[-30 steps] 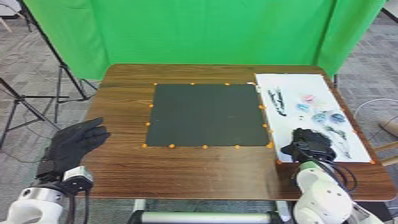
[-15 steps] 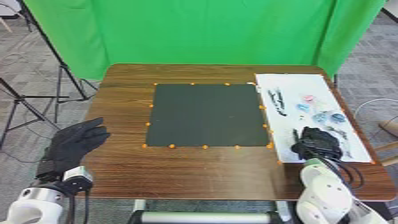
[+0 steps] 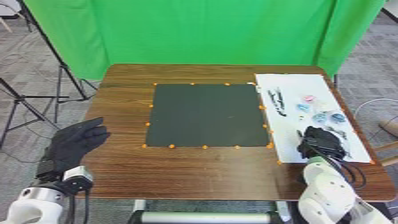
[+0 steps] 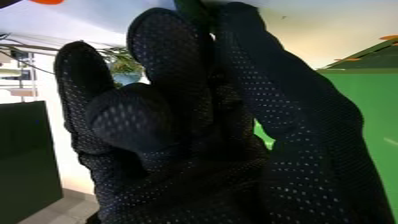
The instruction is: Arrange flowers
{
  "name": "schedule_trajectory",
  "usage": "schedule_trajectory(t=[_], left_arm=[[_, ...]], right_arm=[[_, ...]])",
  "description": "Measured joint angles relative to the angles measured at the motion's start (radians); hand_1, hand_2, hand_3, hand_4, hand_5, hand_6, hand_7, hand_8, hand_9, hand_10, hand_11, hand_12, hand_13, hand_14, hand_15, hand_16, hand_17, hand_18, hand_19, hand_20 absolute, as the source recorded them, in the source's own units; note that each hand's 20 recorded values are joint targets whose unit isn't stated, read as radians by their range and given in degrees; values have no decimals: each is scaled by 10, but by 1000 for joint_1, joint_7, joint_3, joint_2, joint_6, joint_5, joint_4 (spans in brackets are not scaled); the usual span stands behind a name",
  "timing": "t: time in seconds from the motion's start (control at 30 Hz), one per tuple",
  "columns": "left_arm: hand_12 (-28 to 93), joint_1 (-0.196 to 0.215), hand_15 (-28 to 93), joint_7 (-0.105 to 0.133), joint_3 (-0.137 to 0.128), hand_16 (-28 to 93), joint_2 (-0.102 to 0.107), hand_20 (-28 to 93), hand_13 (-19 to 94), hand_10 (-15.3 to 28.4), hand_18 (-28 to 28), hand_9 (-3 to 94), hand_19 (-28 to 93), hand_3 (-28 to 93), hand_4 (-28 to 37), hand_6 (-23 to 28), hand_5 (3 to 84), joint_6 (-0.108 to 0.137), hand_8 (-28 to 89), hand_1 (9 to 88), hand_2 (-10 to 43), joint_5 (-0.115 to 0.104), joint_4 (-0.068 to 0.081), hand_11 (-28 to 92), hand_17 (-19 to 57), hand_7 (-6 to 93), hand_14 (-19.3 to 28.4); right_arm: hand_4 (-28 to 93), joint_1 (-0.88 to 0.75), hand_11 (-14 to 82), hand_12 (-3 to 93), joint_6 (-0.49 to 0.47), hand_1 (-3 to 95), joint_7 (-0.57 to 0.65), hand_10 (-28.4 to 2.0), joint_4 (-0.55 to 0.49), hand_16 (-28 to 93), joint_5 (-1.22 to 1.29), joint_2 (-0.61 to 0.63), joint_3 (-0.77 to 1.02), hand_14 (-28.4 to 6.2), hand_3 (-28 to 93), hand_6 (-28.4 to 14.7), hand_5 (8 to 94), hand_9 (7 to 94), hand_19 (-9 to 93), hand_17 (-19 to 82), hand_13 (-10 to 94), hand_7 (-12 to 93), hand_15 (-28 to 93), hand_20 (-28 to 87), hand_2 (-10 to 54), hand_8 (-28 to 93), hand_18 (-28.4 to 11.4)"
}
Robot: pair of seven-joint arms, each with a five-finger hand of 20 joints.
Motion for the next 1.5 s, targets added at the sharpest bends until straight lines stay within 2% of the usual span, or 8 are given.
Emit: schedule_trajectory(t=[0.3,0.63,0.9,1.3,1.5], left_arm=[[97,1,618,0,-6,-131,-1,170,301,228,216,402,595,795,-143,146,472,0,-85,276,95,0,0,392,-83,142,284],[97,3,618,4,-6,-132,0,170,301,228,216,402,595,796,-145,146,473,0,-84,273,95,-1,0,391,-83,141,284],[97,16,618,28,-6,-133,8,170,301,229,216,404,595,795,-147,147,473,4,-84,274,96,-7,-1,392,-83,141,284],[97,29,618,61,-7,-132,37,169,301,229,216,403,596,797,-145,147,473,16,-84,272,95,-24,-1,391,-83,142,284],[97,46,616,63,-31,-132,39,169,300,229,216,402,596,797,-146,146,473,21,-85,272,95,-25,-6,391,-83,142,284]], right_arm=[[-283,1,426,327,3,560,-16,-133,-3,287,44,5,16,-64,735,-46,810,853,930,438,818,329,725,-19,-94,245,-225],[-283,-3,440,344,59,550,-41,-131,6,293,79,25,23,-65,762,-50,796,843,928,434,809,354,744,3,-88,247,-222],[-283,-12,453,347,113,545,-78,-127,-7,293,110,31,23,-65,776,-53,798,840,931,437,809,362,757,15,-90,245,-221],[-273,66,460,347,154,539,-104,-126,-51,291,130,82,5,-67,786,-53,800,843,932,441,811,361,765,32,-94,248,-223],[-261,169,462,346,140,536,-112,-126,-69,289,155,92,-45,-68,785,-55,806,846,932,443,816,358,768,47,-95,248,-227]])
